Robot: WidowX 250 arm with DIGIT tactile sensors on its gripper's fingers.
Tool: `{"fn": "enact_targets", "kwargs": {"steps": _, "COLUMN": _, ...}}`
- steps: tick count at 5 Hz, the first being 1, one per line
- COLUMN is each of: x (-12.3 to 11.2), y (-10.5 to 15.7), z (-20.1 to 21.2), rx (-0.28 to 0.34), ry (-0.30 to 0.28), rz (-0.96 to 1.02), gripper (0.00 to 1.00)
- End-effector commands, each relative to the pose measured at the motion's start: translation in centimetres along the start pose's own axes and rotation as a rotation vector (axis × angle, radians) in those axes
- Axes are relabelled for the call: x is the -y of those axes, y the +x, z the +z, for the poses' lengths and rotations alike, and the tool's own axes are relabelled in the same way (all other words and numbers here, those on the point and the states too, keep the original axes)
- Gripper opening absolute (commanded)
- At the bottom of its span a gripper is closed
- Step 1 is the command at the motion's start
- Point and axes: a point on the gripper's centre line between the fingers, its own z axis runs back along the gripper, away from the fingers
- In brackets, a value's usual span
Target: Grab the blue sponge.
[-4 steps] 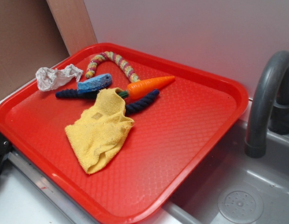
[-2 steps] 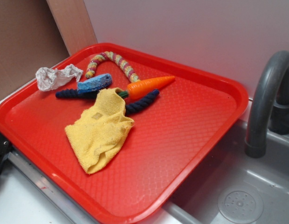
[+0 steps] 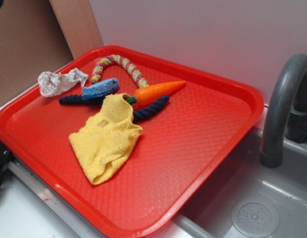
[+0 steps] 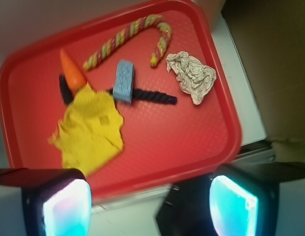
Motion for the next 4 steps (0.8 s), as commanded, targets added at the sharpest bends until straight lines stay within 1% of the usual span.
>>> {"fn": "enact_targets", "kwargs": {"steps": 1, "x": 1.1, "y": 4.7, "z": -4.3, "rx": 0.123, "ry": -0.017, "rz": 0.201, "gripper": 1.00}}
{"fn": "enact_targets", "kwargs": {"steps": 2, "x": 1.8, "y": 6.8, "z": -8.1, "rx": 0.132, "ry": -0.041, "rz": 0.203, "gripper": 1.00}}
{"fn": "enact_targets", "kwargs": {"steps": 3, "x": 2.8, "y": 8.2, "z": -12.2, "rx": 0.140, "ry": -0.015, "rz": 0.168, "gripper": 1.00}}
{"fn": "enact_targets", "kwargs": {"steps": 4, "x": 3.4, "y": 8.7, "z": -15.9, "rx": 0.102, "ry": -0.028, "rz": 0.099, "gripper": 1.00}}
